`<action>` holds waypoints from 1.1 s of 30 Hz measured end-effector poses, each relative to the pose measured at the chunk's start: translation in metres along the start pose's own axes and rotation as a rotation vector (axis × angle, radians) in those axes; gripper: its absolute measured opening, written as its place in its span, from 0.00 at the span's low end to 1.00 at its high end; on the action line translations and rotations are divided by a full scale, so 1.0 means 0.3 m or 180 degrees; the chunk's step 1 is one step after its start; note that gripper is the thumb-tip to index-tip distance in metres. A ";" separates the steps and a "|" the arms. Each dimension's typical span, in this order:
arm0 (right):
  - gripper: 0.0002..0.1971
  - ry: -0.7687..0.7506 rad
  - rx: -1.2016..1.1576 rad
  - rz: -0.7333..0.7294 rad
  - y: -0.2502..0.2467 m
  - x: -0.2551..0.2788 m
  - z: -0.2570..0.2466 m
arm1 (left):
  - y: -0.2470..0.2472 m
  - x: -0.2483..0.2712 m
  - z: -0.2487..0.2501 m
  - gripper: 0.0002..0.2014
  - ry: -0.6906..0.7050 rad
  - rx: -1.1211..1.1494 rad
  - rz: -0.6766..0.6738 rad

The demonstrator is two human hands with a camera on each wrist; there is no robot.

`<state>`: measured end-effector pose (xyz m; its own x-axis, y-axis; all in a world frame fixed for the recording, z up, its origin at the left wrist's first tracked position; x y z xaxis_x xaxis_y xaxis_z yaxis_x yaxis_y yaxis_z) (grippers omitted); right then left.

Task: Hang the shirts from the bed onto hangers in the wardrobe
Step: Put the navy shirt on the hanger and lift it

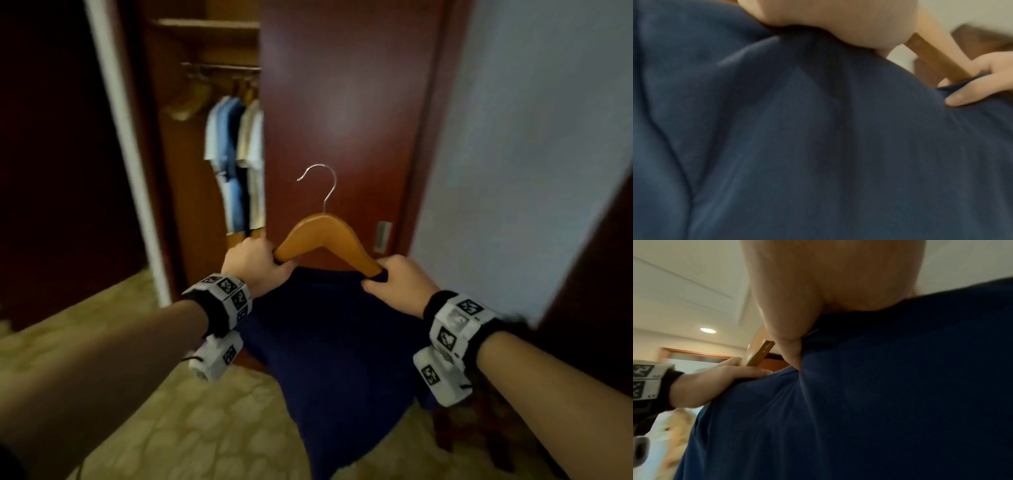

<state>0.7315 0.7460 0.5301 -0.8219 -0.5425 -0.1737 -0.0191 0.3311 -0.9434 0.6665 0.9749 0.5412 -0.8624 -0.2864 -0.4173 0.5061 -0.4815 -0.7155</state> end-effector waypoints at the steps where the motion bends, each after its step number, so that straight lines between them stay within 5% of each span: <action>1: 0.13 -0.0161 -0.0019 -0.0082 0.046 -0.083 -0.081 | -0.061 -0.010 -0.091 0.26 -0.0124 -0.0108 0.0108; 8: 0.11 -0.1150 -0.0204 -0.0346 0.327 -0.578 -0.593 | -0.378 -0.074 -0.663 0.26 -0.0985 -0.0587 0.0626; 18: 0.09 -0.2045 -0.0247 -0.0420 0.467 -1.247 -1.041 | -0.669 -0.435 -1.124 0.29 -0.1441 -0.0794 0.1185; 27: 0.10 -0.2364 -0.0112 -0.1203 0.671 -1.626 -1.230 | -0.869 -0.662 -1.562 0.30 -0.1790 -0.0985 0.1437; 33: 0.08 -0.2269 -0.0163 -0.0948 0.715 -1.862 -1.331 | -0.909 -0.969 -1.861 0.24 -0.1832 -0.0734 0.1283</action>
<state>0.9593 1.4282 0.5375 -0.2132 -0.9744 -0.0709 -0.2226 0.1191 -0.9676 0.7770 1.6518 0.5450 -0.4391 -0.8240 -0.3582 0.7149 -0.0789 -0.6948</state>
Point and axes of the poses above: each hand's wrist, its own x-axis away from the middle knuckle, its own y-axis out of the palm, z = x × y, the point moved 9 cm from there along -x, towards the middle knuckle, and after that the axes turned 15 degrees about x, right-handed, at the moved point
